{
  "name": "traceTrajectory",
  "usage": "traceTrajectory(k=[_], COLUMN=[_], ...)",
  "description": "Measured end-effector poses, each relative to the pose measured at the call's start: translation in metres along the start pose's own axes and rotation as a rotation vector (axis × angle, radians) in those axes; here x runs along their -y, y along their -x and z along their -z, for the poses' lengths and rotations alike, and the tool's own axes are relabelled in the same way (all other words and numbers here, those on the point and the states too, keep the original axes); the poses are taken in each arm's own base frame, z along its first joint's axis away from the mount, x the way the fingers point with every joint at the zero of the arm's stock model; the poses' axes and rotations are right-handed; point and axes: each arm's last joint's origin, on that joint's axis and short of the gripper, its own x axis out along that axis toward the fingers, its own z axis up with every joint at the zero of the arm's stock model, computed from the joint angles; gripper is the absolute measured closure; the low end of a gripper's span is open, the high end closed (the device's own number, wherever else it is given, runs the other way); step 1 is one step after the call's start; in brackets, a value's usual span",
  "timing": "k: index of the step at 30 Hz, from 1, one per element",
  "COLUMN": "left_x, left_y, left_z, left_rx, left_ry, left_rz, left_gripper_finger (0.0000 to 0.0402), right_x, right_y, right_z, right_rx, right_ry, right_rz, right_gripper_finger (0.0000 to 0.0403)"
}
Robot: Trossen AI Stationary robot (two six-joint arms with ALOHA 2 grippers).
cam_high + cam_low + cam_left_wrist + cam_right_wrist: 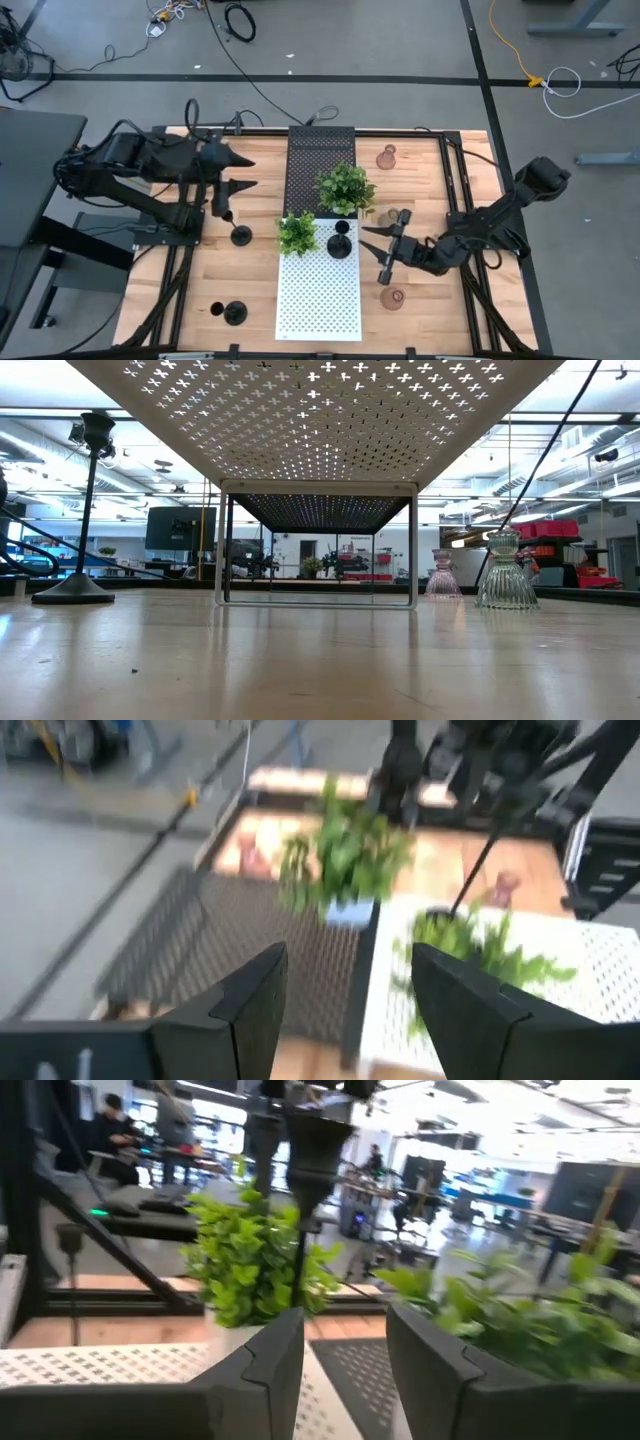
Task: Pick & Place candle stick holders
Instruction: Put the top black candle holder on the white shelf
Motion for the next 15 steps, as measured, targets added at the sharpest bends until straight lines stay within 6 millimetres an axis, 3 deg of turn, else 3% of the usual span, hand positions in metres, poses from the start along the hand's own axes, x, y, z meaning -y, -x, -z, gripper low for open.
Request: traceTrajectory(k=[8, 15], left_x=[-0.004, -0.008], left_y=[0.005, 0.019], left_z=[0.029, 0.048], left_rx=[-0.279, -0.398], left_ry=[0.162, 0.263], left_rz=[-0.092, -0.257], left_gripper_finger=[0.0184, 0.0184], right_x=[0.002, 0.002], right_y=[0.008, 0.008], right_z=[-0.004, -0.004], right_rx=[-0.026, -0.027], right_ry=[0.005, 0.006], right_rz=[0.068, 0.069], right_gripper_finger=[0.0256, 0.0256])
